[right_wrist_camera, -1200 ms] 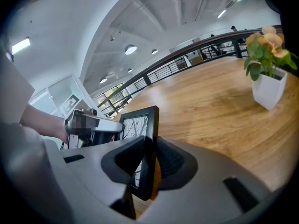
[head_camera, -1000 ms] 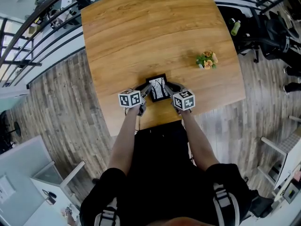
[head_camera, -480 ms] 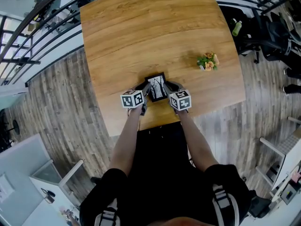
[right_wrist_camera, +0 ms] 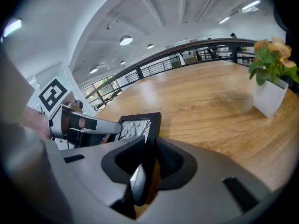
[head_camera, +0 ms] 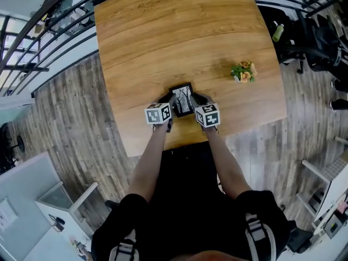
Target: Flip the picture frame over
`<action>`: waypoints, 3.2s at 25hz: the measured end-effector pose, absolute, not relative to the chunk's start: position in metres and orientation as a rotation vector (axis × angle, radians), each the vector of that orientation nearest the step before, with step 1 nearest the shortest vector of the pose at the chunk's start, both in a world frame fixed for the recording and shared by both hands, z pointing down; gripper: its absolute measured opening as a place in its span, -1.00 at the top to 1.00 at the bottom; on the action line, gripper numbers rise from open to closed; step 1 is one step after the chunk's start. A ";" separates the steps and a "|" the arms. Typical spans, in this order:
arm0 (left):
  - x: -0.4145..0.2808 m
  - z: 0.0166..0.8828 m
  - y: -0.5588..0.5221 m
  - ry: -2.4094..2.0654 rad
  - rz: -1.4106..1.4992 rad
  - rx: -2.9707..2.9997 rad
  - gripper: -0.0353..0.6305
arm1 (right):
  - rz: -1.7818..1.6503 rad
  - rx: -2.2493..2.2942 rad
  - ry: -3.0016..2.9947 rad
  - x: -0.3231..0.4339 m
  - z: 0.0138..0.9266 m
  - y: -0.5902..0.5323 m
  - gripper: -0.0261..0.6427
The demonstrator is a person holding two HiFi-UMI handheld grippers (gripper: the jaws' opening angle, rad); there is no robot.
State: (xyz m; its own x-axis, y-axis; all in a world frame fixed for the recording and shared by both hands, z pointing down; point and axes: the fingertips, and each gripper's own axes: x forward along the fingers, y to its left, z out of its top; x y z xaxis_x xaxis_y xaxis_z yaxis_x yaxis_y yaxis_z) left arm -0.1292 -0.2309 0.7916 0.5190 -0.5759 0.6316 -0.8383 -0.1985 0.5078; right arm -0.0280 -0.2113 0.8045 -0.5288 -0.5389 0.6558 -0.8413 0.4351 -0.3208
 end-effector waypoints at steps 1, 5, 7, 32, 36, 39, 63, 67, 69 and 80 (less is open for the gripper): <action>-0.129 0.792 -0.231 -1.172 0.391 1.897 0.53 | 0.877 1.164 -2.230 -0.028 0.805 -0.211 0.67; -0.129 0.793 -0.231 -1.200 0.436 1.924 0.51 | 0.836 1.165 -2.217 -0.028 0.807 -0.211 0.67; -0.128 0.794 -0.231 -1.210 0.457 1.934 0.51 | 0.803 1.166 -2.208 -0.028 0.806 -0.212 0.67; -0.125 0.796 -0.232 -1.254 0.624 2.056 0.46 | 0.562 1.161 -2.088 -0.033 0.806 -0.210 0.65; -0.129 0.792 -0.232 -1.259 0.627 2.074 0.46 | 0.580 1.149 -2.115 -0.032 0.803 -0.210 0.57; -0.136 0.787 -0.233 -1.271 0.615 2.081 0.46 | 0.584 1.151 -2.137 -0.027 0.797 -0.209 0.56; -0.158 0.740 -0.180 -1.455 0.574 2.066 0.81 | 0.503 0.977 -2.236 -0.002 0.758 -0.168 0.91; -0.156 0.735 -0.169 -1.498 0.558 2.038 0.81 | 0.468 0.945 -2.273 -0.001 0.745 -0.168 0.91; -0.149 0.733 -0.163 -1.504 0.558 2.032 0.81 | 0.460 0.943 -2.278 0.005 0.741 -0.169 0.91; -0.127 0.718 -0.138 -1.548 0.546 2.011 0.81 | 0.435 0.954 -2.289 0.032 0.734 -0.164 0.91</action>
State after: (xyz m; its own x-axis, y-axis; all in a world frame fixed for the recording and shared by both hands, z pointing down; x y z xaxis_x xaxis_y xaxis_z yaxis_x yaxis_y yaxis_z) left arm -0.1269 -0.1376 0.7176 0.2583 -0.7478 0.6117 -0.9660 -0.1951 0.1694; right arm 0.0324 -0.1637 0.7336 -0.5519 -0.5230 0.6495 -0.7249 0.6859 -0.0636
